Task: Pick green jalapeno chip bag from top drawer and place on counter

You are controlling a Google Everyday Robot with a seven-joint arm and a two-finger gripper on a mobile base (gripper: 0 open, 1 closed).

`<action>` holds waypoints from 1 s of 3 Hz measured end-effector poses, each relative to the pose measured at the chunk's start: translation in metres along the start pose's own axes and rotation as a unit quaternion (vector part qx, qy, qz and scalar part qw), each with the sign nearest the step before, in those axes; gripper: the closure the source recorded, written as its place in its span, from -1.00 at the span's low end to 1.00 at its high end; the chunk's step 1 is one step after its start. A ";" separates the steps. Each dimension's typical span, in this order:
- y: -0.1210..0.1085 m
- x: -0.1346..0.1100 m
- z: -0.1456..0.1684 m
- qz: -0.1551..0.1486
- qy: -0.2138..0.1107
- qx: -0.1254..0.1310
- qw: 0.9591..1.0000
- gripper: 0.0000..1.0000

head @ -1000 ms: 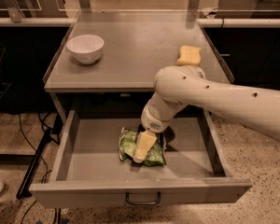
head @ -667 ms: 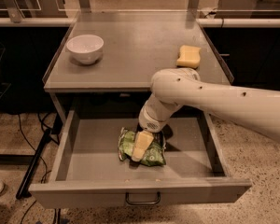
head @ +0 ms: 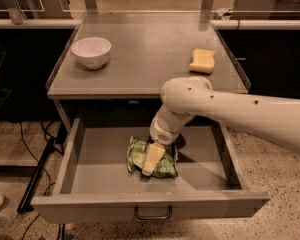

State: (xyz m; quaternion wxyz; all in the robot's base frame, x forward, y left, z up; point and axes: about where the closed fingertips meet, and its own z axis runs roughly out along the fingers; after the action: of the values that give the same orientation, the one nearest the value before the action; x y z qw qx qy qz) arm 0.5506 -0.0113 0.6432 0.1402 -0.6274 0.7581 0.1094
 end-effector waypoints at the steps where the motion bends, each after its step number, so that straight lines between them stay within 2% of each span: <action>1: 0.016 0.036 0.028 0.032 0.015 -0.015 0.999 -1.00; 2: 0.016 0.036 0.028 0.032 0.015 -0.015 0.999 -1.00; 3: 0.016 0.036 0.028 0.032 0.015 -0.015 0.999 -0.63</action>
Offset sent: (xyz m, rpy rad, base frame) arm -0.0282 -0.0298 -0.0561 -0.0195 0.0786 -0.0733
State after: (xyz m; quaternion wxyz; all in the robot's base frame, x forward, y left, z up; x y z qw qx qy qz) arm 0.5307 -0.0321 0.6040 0.1157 -0.6067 0.7779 0.1158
